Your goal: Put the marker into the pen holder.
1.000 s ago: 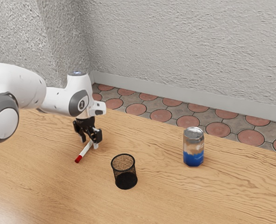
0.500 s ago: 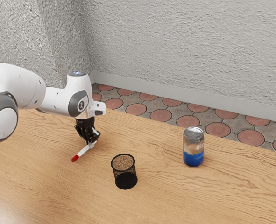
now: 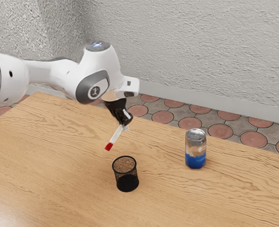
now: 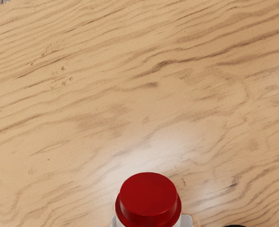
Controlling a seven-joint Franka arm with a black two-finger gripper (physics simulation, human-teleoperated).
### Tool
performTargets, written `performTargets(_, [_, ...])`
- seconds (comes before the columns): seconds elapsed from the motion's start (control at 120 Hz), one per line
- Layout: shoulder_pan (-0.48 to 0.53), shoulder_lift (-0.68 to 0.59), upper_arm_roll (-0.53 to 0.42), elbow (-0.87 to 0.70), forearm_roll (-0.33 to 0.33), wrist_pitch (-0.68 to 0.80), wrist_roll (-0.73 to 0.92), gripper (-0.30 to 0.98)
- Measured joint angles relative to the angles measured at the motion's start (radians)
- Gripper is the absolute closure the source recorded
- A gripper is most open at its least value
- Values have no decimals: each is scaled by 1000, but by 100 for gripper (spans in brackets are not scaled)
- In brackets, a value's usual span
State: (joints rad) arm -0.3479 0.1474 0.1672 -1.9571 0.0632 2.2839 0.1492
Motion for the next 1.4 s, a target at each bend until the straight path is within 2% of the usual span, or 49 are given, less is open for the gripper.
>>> performTargets(0.367, [-45,55,-21,-8,8,180,-131,76])
performTargets(0.758, [-67,-111,-16,-191,-2,221,-212,75])
performTargets(1.167, [-90,-79,-16,-312,-4,273,-277,76])
performTargets(1.317, [-86,-118,-21,-299,-17,285,-266,44])
performTargets(1.4, [-90,-161,-16,-152,2,220,-237,30])
